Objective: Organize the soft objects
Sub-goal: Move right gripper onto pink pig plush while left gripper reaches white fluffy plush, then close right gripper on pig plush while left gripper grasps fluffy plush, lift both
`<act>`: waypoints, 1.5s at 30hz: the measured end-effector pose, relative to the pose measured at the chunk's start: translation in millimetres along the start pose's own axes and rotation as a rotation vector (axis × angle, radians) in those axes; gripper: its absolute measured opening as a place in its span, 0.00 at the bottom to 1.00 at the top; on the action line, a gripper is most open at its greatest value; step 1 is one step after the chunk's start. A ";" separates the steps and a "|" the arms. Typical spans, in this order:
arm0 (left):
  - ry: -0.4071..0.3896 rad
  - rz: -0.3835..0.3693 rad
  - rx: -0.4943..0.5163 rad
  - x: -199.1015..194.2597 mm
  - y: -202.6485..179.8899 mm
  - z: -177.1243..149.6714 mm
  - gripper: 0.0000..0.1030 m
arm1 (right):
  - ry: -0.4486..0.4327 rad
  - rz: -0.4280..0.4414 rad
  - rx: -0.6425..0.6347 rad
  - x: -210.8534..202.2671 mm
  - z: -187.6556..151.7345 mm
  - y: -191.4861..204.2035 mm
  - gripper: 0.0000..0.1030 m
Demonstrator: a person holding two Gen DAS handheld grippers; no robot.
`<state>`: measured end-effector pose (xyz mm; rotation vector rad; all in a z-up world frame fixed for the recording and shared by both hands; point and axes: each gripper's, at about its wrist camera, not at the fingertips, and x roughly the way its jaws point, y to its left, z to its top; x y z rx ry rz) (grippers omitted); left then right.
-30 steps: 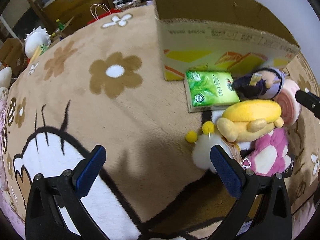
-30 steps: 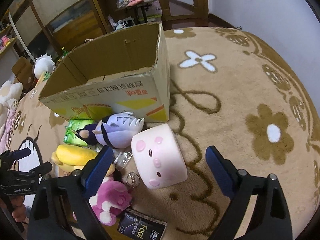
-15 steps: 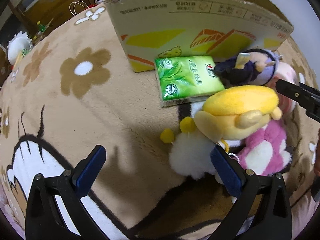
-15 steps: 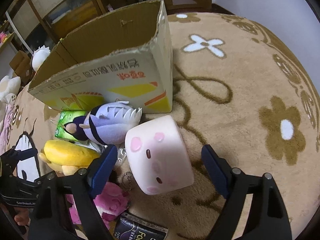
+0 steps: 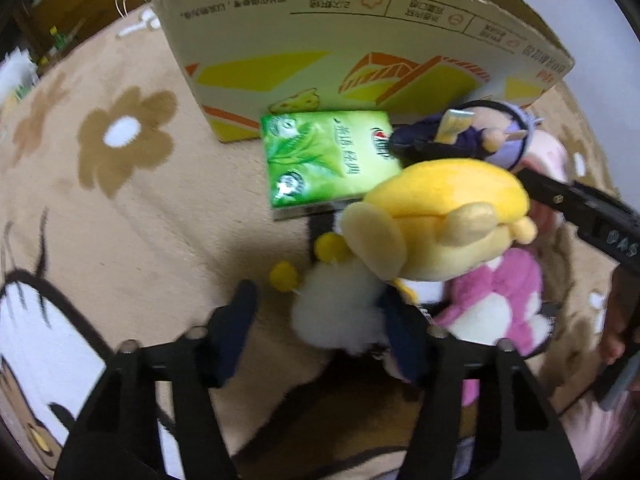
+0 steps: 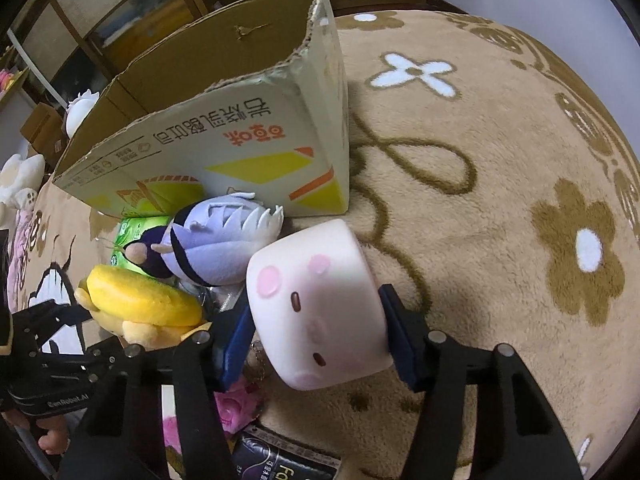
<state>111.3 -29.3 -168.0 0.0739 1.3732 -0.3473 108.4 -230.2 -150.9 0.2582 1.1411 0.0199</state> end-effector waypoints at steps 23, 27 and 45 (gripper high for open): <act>-0.035 -0.031 -0.035 -18.4 9.7 -9.8 0.03 | -0.071 -0.003 -0.034 -31.8 -3.0 10.4 0.44; -0.028 -0.061 -0.109 -17.2 21.0 -6.3 0.18 | -0.074 0.002 -0.032 -35.5 -2.5 11.4 0.44; -0.003 -0.041 -0.081 -3.6 15.8 -10.5 0.50 | -0.089 0.012 -0.043 -46.6 -7.3 15.4 0.45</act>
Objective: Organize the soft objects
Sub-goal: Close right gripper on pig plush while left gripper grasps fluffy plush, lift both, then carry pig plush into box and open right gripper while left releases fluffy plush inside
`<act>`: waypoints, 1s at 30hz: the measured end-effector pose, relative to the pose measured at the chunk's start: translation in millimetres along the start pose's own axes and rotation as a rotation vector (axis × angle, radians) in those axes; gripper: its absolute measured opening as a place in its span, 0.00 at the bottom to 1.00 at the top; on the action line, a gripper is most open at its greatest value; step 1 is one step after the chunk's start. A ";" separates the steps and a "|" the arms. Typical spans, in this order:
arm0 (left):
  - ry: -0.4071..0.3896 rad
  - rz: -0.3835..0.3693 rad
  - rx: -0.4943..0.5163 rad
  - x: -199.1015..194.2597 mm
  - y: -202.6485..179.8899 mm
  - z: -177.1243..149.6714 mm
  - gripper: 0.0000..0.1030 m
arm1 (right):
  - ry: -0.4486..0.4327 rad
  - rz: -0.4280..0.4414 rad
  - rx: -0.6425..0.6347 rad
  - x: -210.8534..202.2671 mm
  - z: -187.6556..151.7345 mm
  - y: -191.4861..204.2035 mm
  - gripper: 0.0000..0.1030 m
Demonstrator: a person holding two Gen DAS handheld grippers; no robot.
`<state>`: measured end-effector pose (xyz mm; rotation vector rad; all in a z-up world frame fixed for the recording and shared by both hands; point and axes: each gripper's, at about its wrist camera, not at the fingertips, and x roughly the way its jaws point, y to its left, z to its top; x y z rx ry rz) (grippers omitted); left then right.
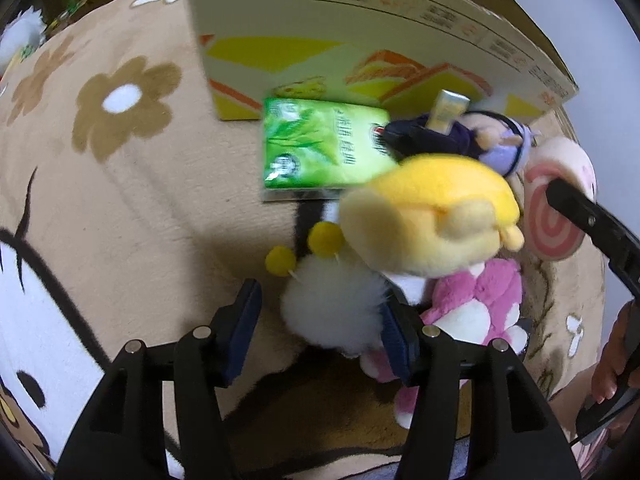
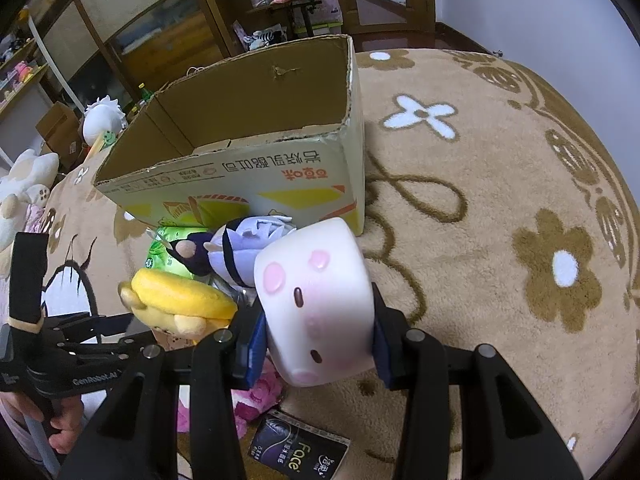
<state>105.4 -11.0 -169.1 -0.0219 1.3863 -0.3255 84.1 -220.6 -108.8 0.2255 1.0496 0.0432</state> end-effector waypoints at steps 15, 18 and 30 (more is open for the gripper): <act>-0.089 0.138 0.185 -3.1 -53.9 -5.5 0.32 | -0.065 0.030 -0.017 -10.4 1.9 2.8 0.44; -0.183 0.163 0.167 -26.3 -54.6 -5.3 0.32 | -0.117 0.052 -0.016 -22.3 2.0 3.7 0.44; -0.612 0.170 0.103 -137.6 -40.5 10.0 0.32 | -0.357 0.109 -0.049 -80.2 3.0 11.9 0.44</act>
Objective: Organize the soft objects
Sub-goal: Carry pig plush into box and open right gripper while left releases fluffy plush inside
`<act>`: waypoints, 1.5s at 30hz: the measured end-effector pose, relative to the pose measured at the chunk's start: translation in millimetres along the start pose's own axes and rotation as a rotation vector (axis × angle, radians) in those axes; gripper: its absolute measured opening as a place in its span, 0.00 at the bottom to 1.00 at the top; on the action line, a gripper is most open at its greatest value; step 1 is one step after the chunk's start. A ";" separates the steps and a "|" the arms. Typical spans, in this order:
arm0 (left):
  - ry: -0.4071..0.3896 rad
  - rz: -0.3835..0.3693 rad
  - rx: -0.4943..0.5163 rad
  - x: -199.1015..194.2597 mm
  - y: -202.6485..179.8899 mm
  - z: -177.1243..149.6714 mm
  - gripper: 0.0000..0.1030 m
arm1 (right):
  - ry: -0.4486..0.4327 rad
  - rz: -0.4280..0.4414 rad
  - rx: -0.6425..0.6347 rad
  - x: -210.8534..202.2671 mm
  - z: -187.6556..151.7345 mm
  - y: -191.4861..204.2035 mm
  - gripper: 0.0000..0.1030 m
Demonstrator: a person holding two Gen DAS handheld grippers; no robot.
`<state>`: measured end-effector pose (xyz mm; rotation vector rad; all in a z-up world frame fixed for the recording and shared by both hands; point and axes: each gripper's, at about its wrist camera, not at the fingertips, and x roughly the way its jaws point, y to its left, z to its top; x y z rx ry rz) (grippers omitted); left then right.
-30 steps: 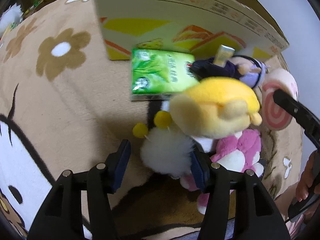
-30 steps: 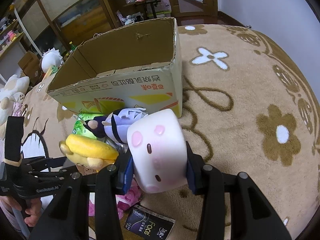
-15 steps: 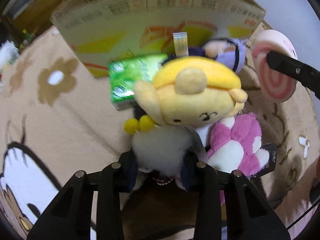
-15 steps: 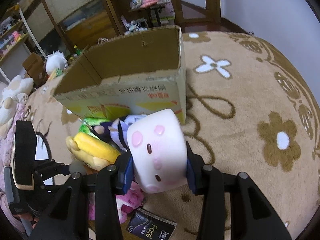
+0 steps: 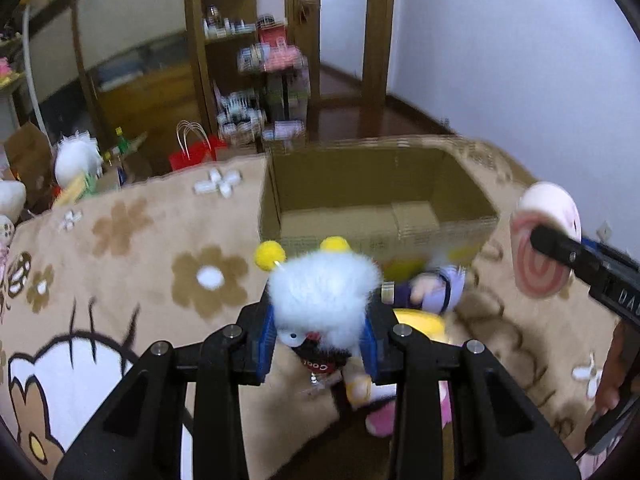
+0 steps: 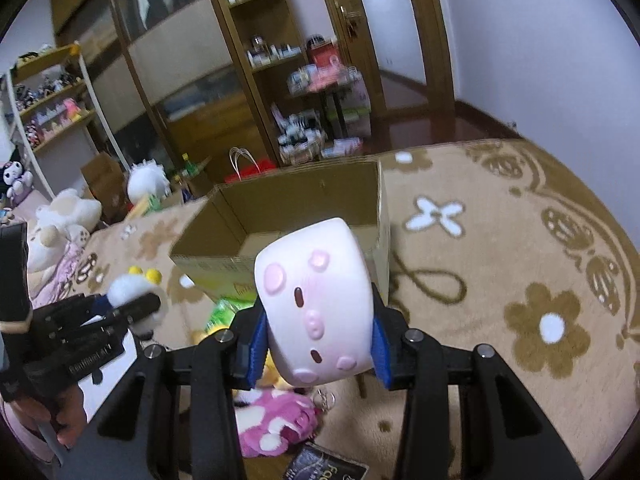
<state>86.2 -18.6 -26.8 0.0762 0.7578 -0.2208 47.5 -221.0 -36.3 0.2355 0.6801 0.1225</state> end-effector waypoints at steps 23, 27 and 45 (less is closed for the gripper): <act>-0.203 0.053 0.026 -11.1 13.9 58.6 0.33 | -0.184 0.025 -0.052 -2.1 42.5 15.0 0.44; -0.193 0.033 0.013 -6.4 18.4 65.3 0.33 | -0.193 0.005 -0.066 10.7 44.8 13.0 0.44; -0.063 -0.018 -0.002 62.7 8.4 75.2 0.33 | -0.111 0.022 0.000 55.9 47.2 5.8 0.44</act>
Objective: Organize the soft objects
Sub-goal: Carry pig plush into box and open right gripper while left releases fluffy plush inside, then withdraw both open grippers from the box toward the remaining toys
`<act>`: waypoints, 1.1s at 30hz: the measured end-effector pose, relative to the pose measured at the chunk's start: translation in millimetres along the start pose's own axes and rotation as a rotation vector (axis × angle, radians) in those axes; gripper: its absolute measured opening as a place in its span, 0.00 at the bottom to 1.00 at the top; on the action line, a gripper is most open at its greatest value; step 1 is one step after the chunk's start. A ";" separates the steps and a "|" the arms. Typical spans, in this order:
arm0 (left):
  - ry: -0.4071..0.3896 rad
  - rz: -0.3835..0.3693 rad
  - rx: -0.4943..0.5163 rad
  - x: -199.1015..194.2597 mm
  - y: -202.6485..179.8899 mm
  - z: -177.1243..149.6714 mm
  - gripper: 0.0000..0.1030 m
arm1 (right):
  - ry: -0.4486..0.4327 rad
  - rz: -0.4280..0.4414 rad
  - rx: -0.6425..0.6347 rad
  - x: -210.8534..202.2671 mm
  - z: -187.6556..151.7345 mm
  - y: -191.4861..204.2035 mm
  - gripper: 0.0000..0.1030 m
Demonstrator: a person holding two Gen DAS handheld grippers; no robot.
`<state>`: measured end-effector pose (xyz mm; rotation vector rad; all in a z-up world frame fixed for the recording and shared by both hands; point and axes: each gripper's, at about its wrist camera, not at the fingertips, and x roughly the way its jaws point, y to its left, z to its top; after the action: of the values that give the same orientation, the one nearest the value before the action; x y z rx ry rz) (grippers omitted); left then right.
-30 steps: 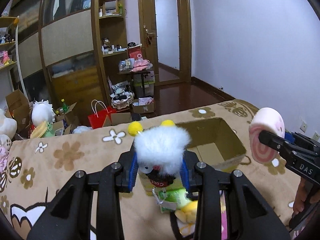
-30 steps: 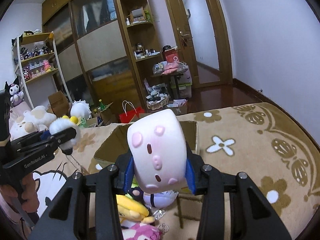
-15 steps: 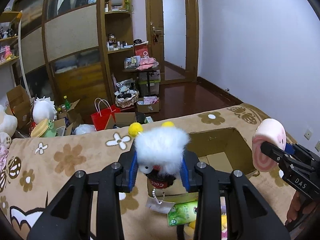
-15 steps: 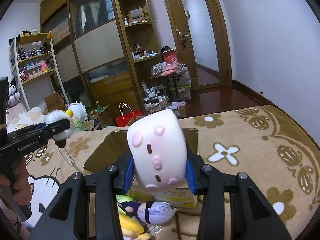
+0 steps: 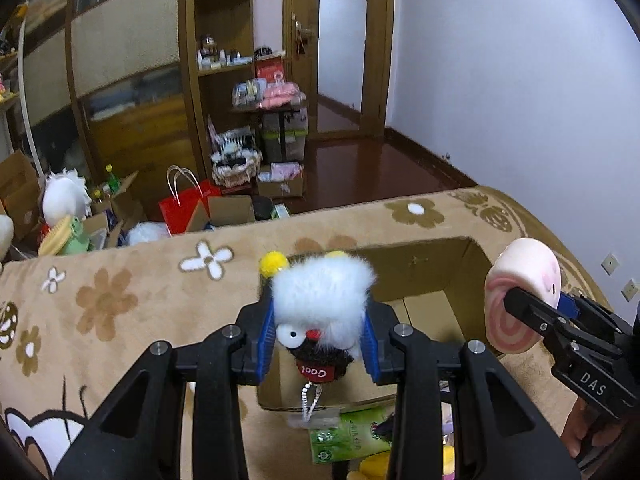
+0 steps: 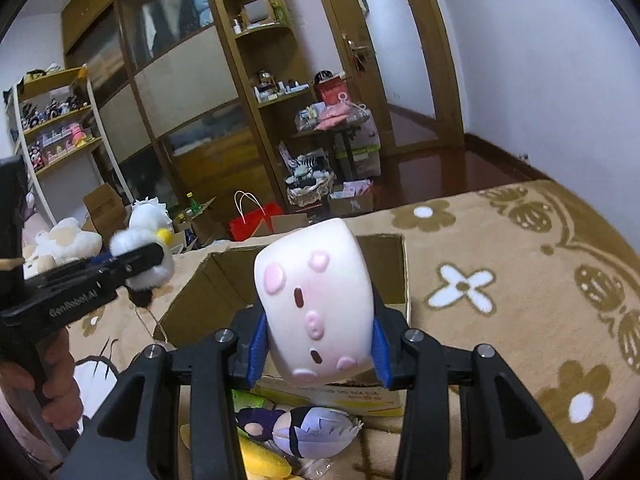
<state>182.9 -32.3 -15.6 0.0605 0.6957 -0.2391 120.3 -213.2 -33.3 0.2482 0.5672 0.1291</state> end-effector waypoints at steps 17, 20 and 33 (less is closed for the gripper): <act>0.104 0.085 0.001 37.8 8.1 -14.7 0.54 | 0.062 0.012 0.090 28.8 -11.9 -25.9 0.53; 0.116 0.073 -0.029 35.3 14.7 -14.5 0.60 | 0.053 0.016 0.088 27.5 -11.0 -26.3 0.62; 0.094 0.126 -0.058 1.8 28.0 -23.1 0.97 | -0.047 0.013 0.209 -11.5 -4.7 -34.7 1.00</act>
<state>176.4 -2.3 -35.1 0.0602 0.7887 -0.0958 109.9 -247.8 -40.5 0.4571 0.5330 0.0761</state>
